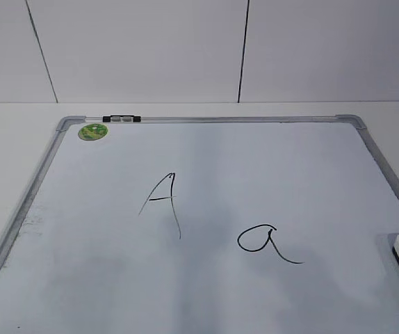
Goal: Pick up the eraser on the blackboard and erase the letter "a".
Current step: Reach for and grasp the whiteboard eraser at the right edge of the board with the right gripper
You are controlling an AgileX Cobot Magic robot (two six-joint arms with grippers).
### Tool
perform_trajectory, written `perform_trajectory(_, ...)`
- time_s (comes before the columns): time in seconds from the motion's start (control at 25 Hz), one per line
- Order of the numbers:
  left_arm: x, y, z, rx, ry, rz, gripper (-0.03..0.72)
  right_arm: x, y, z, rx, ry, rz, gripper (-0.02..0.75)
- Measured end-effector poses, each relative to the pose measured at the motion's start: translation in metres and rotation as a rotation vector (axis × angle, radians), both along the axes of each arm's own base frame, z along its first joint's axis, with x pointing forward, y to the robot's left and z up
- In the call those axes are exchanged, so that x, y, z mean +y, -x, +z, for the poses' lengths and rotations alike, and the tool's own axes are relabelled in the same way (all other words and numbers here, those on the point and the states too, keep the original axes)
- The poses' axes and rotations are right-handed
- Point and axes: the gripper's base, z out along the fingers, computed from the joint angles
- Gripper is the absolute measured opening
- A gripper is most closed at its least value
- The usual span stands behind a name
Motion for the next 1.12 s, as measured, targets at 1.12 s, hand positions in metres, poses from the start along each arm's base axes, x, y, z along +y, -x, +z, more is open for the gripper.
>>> perform_trajectory(1.12, 0.0, 0.0, 0.0, 0.0, 0.0, 0.0, 0.245, 0.0, 0.0, 0.0, 0.0, 0.0, 0.0, 0.593)
